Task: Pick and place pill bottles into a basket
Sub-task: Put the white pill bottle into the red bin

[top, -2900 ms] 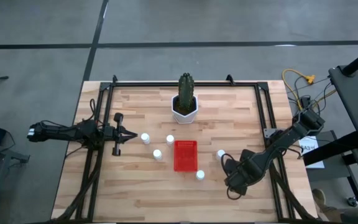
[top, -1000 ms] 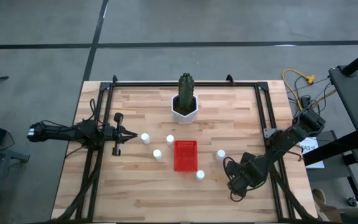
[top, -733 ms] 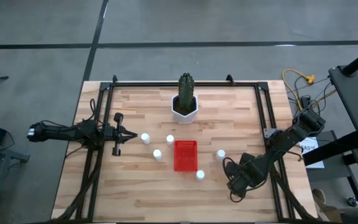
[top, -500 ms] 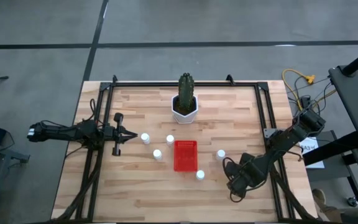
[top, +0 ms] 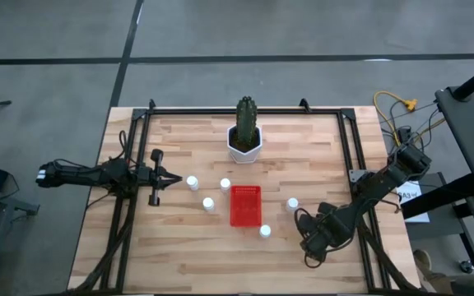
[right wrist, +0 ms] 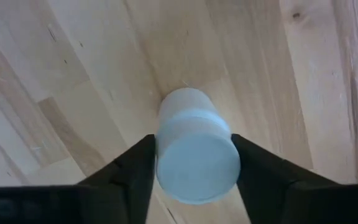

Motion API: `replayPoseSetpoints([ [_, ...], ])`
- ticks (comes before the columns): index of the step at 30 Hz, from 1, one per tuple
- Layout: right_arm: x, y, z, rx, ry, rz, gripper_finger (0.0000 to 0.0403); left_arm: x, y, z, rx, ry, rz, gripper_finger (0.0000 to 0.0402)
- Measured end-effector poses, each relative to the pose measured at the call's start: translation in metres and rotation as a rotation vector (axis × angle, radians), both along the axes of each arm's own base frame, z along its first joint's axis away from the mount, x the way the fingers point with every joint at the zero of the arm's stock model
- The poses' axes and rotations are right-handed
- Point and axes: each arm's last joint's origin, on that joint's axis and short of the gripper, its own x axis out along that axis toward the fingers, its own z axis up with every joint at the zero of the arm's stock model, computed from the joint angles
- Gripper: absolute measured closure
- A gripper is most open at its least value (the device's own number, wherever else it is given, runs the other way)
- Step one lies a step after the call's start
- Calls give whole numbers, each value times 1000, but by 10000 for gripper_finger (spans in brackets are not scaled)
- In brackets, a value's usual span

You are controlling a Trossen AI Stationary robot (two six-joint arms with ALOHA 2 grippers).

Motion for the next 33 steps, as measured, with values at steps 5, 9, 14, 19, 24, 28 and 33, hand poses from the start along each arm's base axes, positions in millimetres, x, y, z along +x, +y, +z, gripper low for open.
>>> replayPoseSetpoints([
  [5,0,0,1,4,-3,25,258,0,0,0,0,0,0,398],
  [9,1,0,2,8,-4,30,258,0,0,0,0,0,0,398],
  [14,7,-3,17,44,-50,30,258,0,0,0,1,0,0,398],
  [19,19,-12,44,95,-136,42,258,0,0,0,1,0,0,398],
  [24,37,-31,73,127,-244,62,258,0,0,0,2,0,0,398],
  [28,52,-50,95,131,-328,91,258,0,0,0,2,1,0,398],
  [33,70,-83,118,99,-402,123,258,0,0,-2,4,19,0,398],
])
